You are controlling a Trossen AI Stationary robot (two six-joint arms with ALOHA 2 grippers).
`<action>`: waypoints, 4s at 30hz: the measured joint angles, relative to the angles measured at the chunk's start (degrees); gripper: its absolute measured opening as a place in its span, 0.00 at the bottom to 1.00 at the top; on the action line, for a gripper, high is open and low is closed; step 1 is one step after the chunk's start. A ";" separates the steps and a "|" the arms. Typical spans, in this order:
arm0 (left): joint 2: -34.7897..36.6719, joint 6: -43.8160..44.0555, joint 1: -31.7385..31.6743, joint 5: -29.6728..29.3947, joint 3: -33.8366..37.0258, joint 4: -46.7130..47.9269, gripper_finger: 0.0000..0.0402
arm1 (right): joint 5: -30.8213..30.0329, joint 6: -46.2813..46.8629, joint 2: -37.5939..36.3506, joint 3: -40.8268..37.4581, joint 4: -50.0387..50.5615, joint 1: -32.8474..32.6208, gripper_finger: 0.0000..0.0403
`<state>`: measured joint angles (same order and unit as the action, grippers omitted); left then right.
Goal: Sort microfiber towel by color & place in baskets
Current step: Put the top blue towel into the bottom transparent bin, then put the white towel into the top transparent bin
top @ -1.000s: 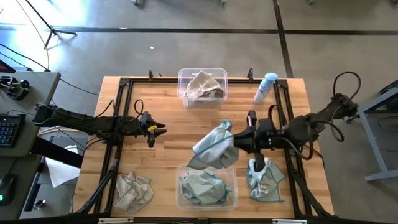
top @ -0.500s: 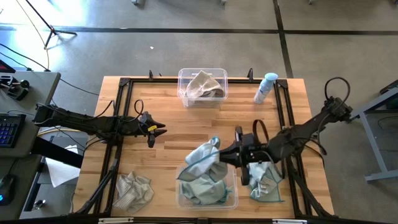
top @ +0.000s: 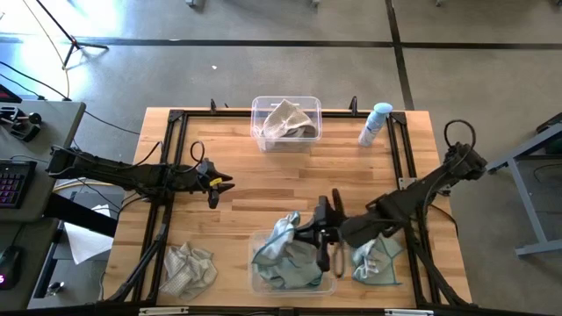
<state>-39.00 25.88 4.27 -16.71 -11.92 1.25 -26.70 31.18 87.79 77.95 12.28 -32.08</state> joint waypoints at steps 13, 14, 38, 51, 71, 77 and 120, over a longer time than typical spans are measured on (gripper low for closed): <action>-0.01 0.06 0.00 0.00 0.00 0.70 0.32 | 9.82 5.47 10.03 0.00 4.36 3.37 0.01; -0.01 0.07 0.01 0.01 0.00 0.72 0.32 | 10.27 6.21 10.38 0.00 5.10 3.61 0.01; -0.29 0.61 0.02 0.02 -0.02 1.84 0.32 | 23.89 10.42 17.43 0.13 18.17 3.58 0.01; -0.29 1.56 0.02 0.02 -0.02 2.43 0.32 | 26.30 2.86 16.66 0.00 18.05 3.15 0.22; -0.27 2.15 0.00 0.00 -0.02 2.38 0.32 | 14.21 -3.35 2.48 -0.02 27.90 2.78 0.31; -0.27 4.07 0.00 -0.02 -0.02 2.38 0.32 | 7.60 -9.81 1.13 -0.02 31.79 4.35 0.15; -25.87 45.16 21.33 3.09 -38.60 55.35 0.26 | 7.16 -15.30 -34.54 -63.80 -33.94 16.46 0.00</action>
<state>-64.87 71.04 25.61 -13.61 -50.52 56.60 -19.54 15.88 53.25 14.15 -21.66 -15.62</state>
